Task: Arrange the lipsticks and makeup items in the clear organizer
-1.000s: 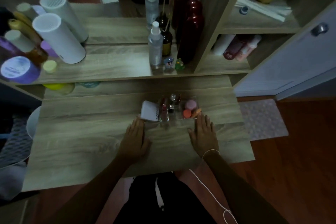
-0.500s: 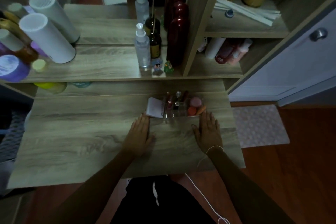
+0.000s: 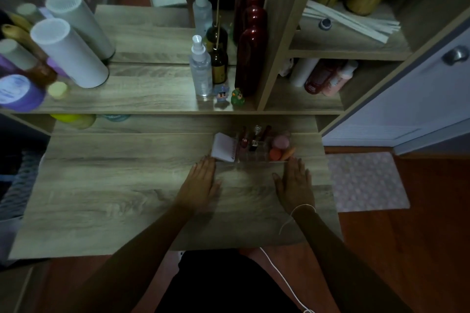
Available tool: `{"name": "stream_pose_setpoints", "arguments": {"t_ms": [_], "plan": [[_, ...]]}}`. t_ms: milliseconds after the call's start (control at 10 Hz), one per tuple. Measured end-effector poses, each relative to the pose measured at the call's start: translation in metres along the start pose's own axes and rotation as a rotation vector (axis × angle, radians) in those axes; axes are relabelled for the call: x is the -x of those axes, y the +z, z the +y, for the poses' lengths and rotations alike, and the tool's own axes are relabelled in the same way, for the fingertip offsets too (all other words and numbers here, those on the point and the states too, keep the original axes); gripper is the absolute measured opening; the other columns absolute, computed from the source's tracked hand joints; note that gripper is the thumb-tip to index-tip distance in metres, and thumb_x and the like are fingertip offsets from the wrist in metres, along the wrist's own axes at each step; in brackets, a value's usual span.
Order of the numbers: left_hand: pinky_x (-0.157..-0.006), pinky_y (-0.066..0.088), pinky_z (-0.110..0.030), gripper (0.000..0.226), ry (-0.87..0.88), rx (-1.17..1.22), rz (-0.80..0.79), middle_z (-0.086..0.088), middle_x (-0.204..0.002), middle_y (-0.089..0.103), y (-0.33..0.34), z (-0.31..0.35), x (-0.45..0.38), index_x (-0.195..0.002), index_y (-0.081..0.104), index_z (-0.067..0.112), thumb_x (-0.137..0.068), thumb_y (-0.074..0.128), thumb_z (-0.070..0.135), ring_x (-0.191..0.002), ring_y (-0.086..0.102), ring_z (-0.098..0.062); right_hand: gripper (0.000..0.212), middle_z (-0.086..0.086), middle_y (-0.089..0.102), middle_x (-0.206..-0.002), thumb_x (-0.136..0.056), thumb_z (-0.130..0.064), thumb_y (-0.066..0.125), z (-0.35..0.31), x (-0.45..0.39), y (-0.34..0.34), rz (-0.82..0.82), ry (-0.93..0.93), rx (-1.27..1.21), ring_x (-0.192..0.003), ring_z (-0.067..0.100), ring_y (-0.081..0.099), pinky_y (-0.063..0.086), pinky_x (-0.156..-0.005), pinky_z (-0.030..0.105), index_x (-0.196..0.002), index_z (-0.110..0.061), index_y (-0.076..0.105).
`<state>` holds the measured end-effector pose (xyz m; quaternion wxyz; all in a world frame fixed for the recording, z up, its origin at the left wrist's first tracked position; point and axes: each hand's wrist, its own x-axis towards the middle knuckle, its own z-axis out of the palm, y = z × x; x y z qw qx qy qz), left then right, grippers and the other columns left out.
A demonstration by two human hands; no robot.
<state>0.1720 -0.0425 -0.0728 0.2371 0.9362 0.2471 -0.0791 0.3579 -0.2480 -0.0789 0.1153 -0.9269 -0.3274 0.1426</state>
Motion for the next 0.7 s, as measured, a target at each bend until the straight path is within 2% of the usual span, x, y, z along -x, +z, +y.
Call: {"name": "stream_pose_setpoints", "arguments": {"t_ms": [300,600,700], "plan": [[-0.117,0.007,-0.039,0.062,0.040,-0.028,0.016,-0.019,-0.156,0.015,-0.001,-0.001,-0.007,-0.146,0.013,0.005,-0.099,0.036,0.038,-0.144,0.012,-0.025,0.067,0.019,0.021,-0.155,-0.097,-0.046,0.034,-0.001,-0.003,-0.001,-0.005,0.013,-0.011,-0.144,0.032,0.011,0.012,-0.118,0.052,-0.147,-0.007,0.012],[-0.117,0.017,-0.047,0.073,-0.030,0.188,0.059,-0.018,-0.156,0.015,0.004,0.010,0.013,-0.148,0.005,0.005,-0.096,0.044,0.038,-0.143,0.015,-0.027,0.068,0.012,0.015,-0.158,-0.096,-0.045,0.037,0.001,0.002,0.001,0.019,0.052,-0.103,-0.145,0.030,0.011,0.014,-0.116,0.055,-0.148,-0.015,0.007],[-0.117,0.012,-0.043,0.075,-0.015,0.179,0.038,-0.021,-0.155,0.016,0.010,0.007,0.023,-0.147,0.006,0.003,-0.094,0.045,0.038,-0.142,0.017,-0.030,0.068,0.009,0.013,-0.158,-0.096,-0.042,0.039,0.001,0.017,0.005,0.071,0.086,-0.158,-0.145,0.027,0.011,0.013,-0.117,0.053,-0.149,-0.016,0.006]]}}
